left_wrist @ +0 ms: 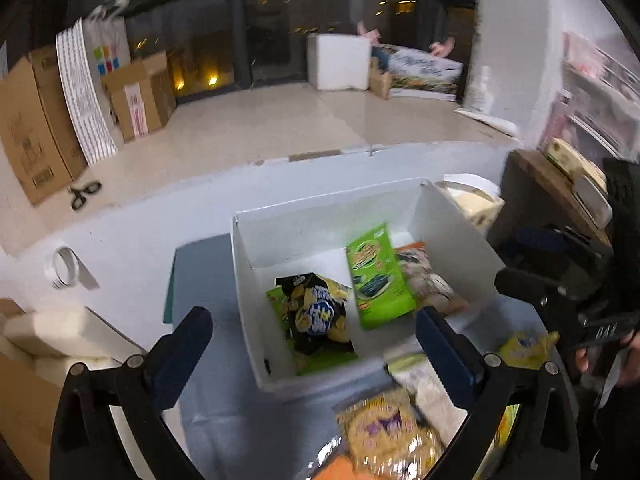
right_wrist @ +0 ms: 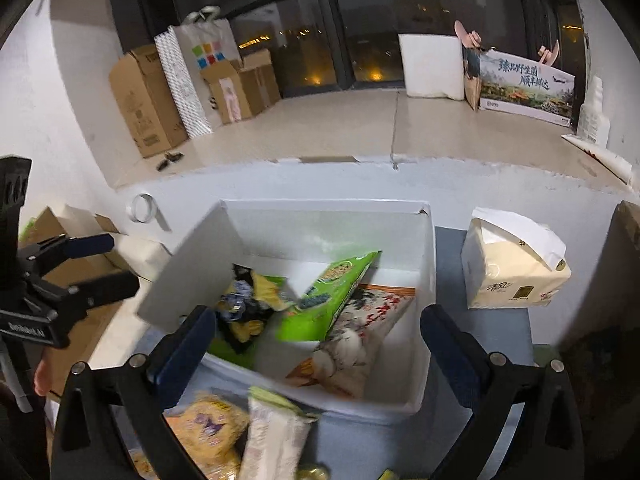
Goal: Organize snacks
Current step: 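Lower both bags into the white box and open both tools, then grasp the yellow potato chip bag with the right tool and lift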
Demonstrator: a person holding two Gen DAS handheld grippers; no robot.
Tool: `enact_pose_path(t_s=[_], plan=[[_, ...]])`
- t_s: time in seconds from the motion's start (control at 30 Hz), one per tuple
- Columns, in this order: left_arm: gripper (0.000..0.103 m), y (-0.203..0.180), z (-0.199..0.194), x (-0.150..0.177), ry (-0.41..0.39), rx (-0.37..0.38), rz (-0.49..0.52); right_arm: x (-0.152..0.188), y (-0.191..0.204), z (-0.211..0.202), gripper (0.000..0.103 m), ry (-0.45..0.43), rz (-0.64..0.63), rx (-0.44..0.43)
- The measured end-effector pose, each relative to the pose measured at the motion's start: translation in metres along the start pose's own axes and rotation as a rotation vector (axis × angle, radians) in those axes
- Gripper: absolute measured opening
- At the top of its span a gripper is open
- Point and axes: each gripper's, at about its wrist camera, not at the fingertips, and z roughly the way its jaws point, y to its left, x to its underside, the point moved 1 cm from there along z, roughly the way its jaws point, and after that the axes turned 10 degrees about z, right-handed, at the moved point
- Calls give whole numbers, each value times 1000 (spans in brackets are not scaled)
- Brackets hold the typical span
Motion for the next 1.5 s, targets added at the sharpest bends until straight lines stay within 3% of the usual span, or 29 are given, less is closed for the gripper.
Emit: enact_pose_path(t_s=[0.13,0.27,0.33,0.57,0.73,0.9,1.03,1.27,1.47,1.5], plan=[[103,-14,-51,29,-60,1,39,24,11,-40,103,-18,-17,-97],[103,-25,-87,74,-92,76,7,61,19,-73,103,-14,-30,-143],[103,-34,-99,96,-104,35,4,86,20,-92,103,-17,-36,-165],[103,-45,-114,152,-136,17,-88,147,0,-121,103,-19,68,-176],[103,-48,-104,172,-114,38,-91,186,-18,-115,103,-6,110,-81],[103,-55,-104,173,-121,54,-77,189,-15,-89,103,79,68,-66],[103,-62,-101,174,-104,45,-55,182,-12,-78,103,48,21,5],[103,-76,-92,176,-75,20,1,155,-64,-48,103,56,125,155],[103,-84,-87,179,-53,5,39,141,-103,-2,103,144,212,228],[103,-85,-87,179,-51,5,40,142,-109,5,98,168,239,220]])
